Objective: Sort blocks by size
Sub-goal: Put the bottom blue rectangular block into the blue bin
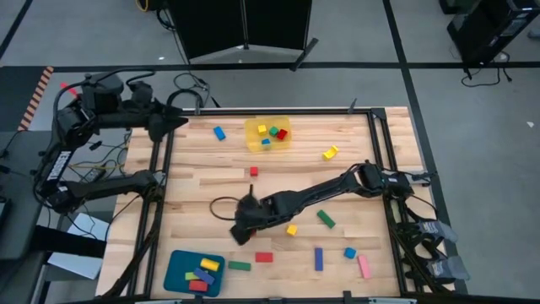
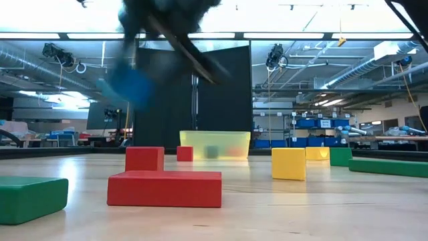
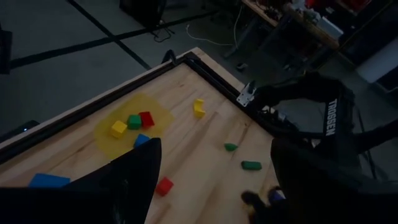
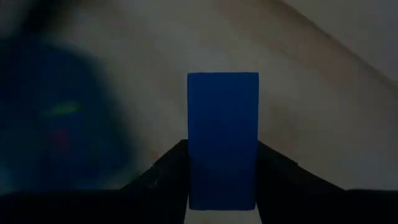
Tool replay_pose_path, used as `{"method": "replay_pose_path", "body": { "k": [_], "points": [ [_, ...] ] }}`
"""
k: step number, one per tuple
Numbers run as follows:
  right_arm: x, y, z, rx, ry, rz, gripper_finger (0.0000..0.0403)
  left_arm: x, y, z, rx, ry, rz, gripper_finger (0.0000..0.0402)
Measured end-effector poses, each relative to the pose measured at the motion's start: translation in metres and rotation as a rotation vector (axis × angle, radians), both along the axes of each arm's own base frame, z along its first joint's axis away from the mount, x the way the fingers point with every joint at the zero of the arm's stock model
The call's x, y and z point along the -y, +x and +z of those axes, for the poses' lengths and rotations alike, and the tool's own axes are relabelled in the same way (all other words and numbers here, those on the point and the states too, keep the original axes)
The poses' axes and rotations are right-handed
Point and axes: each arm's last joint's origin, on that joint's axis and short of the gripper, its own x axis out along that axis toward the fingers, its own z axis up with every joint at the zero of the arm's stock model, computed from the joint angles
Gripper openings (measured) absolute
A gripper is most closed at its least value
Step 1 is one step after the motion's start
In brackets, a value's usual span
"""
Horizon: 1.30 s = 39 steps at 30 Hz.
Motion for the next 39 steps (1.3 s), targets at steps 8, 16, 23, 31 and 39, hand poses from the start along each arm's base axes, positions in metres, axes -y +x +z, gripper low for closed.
{"method": "replay_pose_path", "body": {
  "k": [8,16,23,31,39],
  "points": [
    [-0.023,0.017,0.044,0.342,-0.002,0.341,0.0143,0.006,-0.006,0.002,0.030,-0.009,0.001,0.0309],
    [-0.049,0.016,0.045,0.422,0.025,0.373,0.0143,0.006,-0.007,0.002,0.026,0.003,0.017,0.0309],
    [-0.057,0.024,0.046,0.549,0.056,0.314,0.0143,0.005,-0.007,0.002,0.025,0.014,0.037,0.0309],
    [-0.071,0.045,0.011,0.574,0.170,0.271,0.0143,0.004,-0.006,0.004,0.032,0.025,0.045,0.0309],
    [-0.086,0.065,-0.031,0.483,0.323,0.319,0.0143,0.003,-0.006,0.006,0.050,0.045,0.053,0.0309]
  ]
}}
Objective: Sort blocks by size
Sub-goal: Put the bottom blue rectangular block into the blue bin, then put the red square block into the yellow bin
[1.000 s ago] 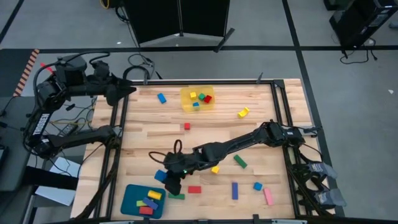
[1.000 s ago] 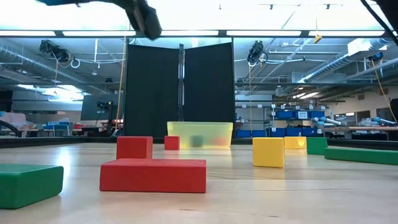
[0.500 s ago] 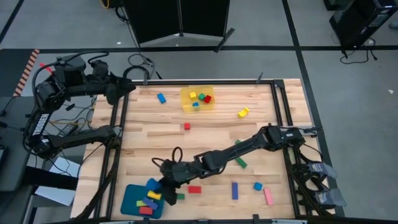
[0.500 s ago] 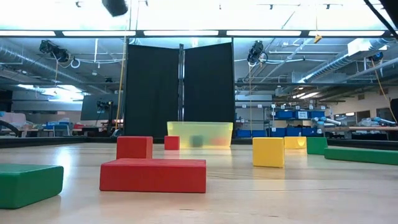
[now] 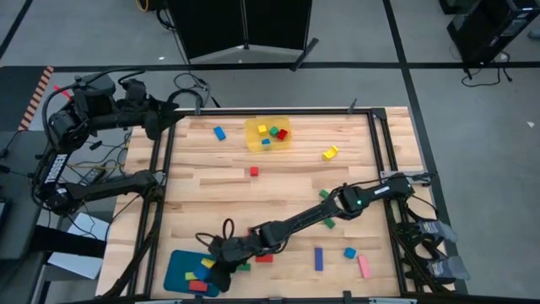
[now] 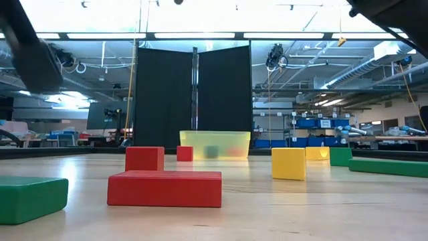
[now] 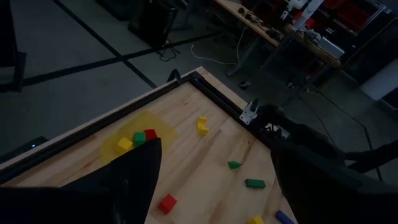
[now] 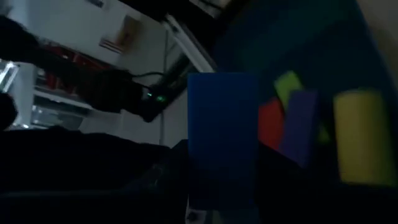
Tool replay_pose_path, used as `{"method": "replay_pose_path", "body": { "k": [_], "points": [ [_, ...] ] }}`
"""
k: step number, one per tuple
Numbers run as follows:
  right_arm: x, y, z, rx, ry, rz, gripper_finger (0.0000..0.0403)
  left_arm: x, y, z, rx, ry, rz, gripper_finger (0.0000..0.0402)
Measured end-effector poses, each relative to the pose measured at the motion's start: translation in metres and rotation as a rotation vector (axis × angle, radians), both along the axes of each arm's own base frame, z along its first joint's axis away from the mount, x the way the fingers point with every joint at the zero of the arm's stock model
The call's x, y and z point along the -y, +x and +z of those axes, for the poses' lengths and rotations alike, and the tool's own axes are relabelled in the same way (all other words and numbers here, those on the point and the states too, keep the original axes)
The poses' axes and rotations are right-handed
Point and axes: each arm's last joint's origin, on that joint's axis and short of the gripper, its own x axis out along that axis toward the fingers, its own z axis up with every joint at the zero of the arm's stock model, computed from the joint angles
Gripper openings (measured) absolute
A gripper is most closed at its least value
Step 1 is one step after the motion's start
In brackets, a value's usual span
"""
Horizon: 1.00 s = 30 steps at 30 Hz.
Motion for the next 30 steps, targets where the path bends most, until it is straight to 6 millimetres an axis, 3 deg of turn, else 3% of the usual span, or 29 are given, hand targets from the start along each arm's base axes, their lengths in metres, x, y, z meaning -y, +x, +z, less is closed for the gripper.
{"method": "replay_pose_path", "body": {
  "k": [7,13,16,19,22,26,30],
  "points": [
    [0.000,0.000,0.004,-0.007,0.004,-0.006,0.0153,0.000,0.000,0.000,-0.001,0.000,0.002,0.0309],
    [0.004,0.001,0.010,0.004,0.002,-0.006,0.0316,0.000,0.000,0.000,-0.003,-0.002,0.003,0.0309],
    [0.006,0.001,0.013,0.019,-0.014,-0.027,0.0353,-0.002,0.002,-0.003,-0.025,-0.026,0.005,0.0309],
    [0.010,0.000,0.021,0.056,-0.127,-0.118,0.0354,-0.005,0.005,-0.010,-0.087,-0.082,0.006,0.0309],
    [0.017,-0.011,0.049,0.063,-0.293,-0.220,0.0332,-0.013,0.014,-0.019,-0.176,-0.156,0.006,0.0309],
    [0.031,-0.035,0.091,0.005,-0.533,-0.352,0.0286,-0.031,0.034,-0.032,-0.270,-0.205,0.000,0.0309],
    [0.050,-0.066,0.118,-0.132,-0.770,-0.445,0.0248,-0.056,0.060,-0.054,-0.397,-0.236,0.022,0.0309]
  ]
}}
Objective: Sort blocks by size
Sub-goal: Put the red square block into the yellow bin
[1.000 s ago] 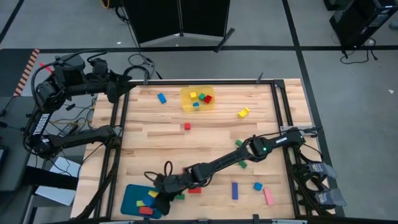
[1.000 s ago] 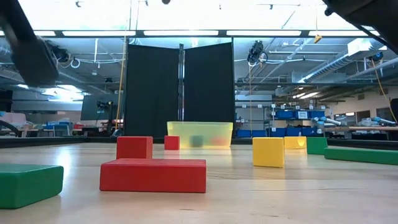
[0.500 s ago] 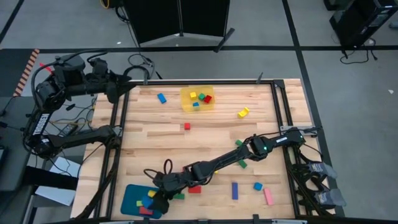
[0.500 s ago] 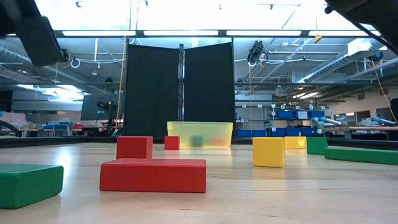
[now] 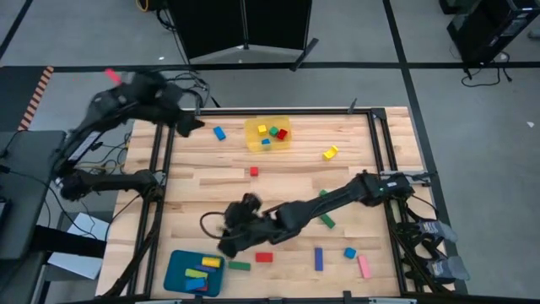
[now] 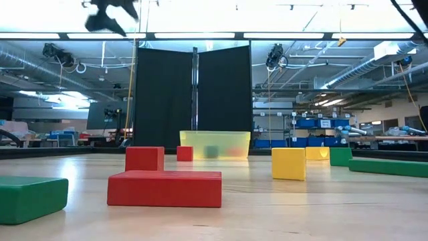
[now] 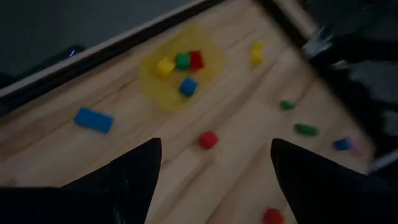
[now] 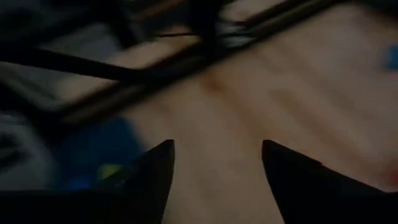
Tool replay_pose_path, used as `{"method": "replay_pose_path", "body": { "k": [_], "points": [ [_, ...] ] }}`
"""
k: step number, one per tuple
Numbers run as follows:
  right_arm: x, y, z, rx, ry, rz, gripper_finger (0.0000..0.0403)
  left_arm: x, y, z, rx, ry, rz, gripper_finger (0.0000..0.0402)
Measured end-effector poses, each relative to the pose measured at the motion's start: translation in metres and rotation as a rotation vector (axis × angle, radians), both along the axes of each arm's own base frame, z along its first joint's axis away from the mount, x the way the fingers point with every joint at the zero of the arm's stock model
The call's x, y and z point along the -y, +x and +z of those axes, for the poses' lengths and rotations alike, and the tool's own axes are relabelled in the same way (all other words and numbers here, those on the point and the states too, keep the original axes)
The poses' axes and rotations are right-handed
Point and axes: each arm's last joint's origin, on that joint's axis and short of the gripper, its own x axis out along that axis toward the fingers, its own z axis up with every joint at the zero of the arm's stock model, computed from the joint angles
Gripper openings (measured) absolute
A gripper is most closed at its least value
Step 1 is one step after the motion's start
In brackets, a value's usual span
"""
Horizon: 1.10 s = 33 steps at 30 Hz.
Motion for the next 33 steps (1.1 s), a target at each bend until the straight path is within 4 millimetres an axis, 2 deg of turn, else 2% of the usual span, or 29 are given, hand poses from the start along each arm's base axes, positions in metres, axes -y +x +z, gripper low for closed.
{"method": "replay_pose_path", "body": {
  "k": [4,9,12,16,20,25,29,33],
  "points": [
    [0.020,-0.030,0.028,-0.104,-0.126,-0.088,0.0226,-0.027,0.028,-0.033,-0.172,-0.040,-0.014,0.0309],
    [0.047,-0.053,0.047,-0.213,-0.248,-0.162,0.0216,-0.058,0.058,-0.068,-0.342,-0.040,-0.026,0.0309],
    [0.066,-0.063,0.056,-0.273,-0.294,-0.173,0.0215,-0.071,0.074,-0.086,-0.370,-0.070,-0.046,0.0309],
    [0.090,-0.074,0.050,-0.349,-0.329,-0.144,0.0215,-0.084,0.093,-0.101,-0.343,-0.080,-0.083,0.0309],
    [0.112,-0.095,0.038,-0.311,-0.282,-0.107,0.0211,-0.094,0.104,-0.112,-0.334,-0.085,-0.068,0.0309],
    [0.137,-0.150,0.019,-0.186,-0.202,-0.150,0.0208,-0.091,0.112,-0.119,-0.311,-0.164,-0.076,0.0309],
    [0.158,-0.202,0.013,-0.108,-0.136,-0.223,0.0208,-0.074,0.125,-0.116,-0.267,-0.223,-0.065,0.0309],
    [0.174,-0.245,0.013,-0.064,-0.118,-0.285,0.0208,-0.047,0.143,-0.115,-0.259,-0.244,-0.040,0.0309]
  ]
}}
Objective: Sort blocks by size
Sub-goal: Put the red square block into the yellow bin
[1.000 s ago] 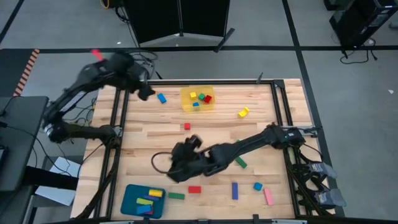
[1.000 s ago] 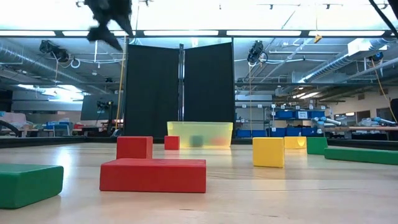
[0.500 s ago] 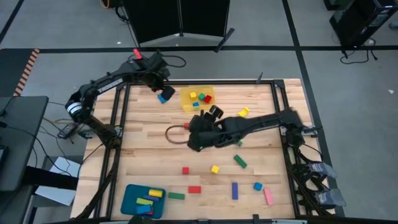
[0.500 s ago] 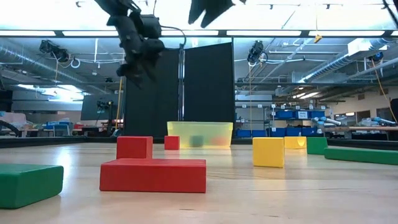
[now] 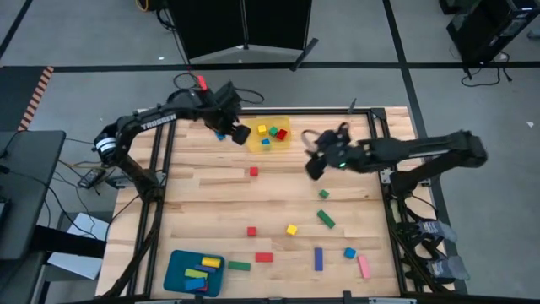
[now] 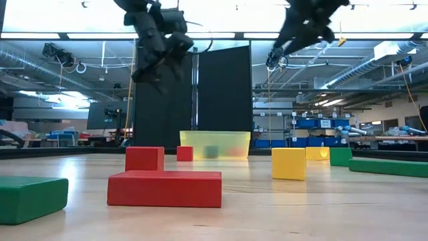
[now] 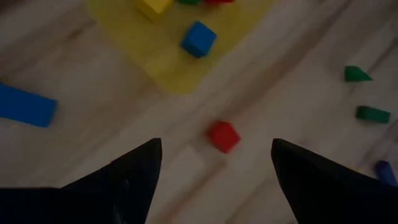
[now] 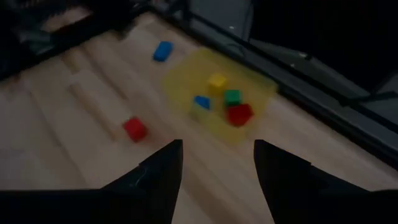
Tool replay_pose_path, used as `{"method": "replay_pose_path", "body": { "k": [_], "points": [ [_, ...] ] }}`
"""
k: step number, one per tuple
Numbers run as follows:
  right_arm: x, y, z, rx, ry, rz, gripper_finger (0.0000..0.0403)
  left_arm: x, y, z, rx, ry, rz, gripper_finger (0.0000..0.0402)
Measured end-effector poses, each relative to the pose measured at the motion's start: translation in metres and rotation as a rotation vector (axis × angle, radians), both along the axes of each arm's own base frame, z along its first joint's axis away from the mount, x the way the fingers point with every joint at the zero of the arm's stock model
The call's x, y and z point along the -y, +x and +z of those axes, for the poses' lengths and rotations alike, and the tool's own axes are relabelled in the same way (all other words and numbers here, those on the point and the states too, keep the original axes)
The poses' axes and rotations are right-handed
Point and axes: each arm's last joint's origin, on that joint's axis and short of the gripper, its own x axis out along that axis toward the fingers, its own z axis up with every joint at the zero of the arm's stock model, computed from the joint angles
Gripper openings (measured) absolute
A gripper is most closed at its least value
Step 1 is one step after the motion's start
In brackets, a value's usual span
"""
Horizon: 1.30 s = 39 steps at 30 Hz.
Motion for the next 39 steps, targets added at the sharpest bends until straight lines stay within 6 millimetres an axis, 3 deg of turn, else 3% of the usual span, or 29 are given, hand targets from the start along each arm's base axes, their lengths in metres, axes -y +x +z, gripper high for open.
{"method": "replay_pose_path", "body": {
  "k": [8,14,19,25,33,39],
  "points": [
    [0.025,-0.055,0.015,0.086,-0.064,-0.076,0.0210,0.053,0.037,-0.014,-0.053,0.027,0.089,0.0309],
    [0.036,-0.070,0.023,0.057,-0.128,-0.043,0.0210,0.075,0.066,-0.050,-0.129,-0.057,0.153,0.0309],
    [0.043,-0.072,0.024,0.024,-0.142,0.012,0.0211,0.078,0.081,-0.085,-0.217,-0.108,0.236,0.0314],
    [0.047,-0.072,0.025,0.033,-0.131,0.056,0.0209,0.078,0.094,-0.103,-0.203,-0.129,0.259,0.0333],
    [0.047,-0.072,0.025,0.026,-0.134,0.082,0.0207,0.075,0.102,-0.115,-0.183,-0.131,0.309,0.0344],
    [0.046,-0.071,0.025,0.028,-0.123,0.103,0.0207,0.082,0.108,-0.106,-0.165,-0.126,0.296,0.0344]
  ]
}}
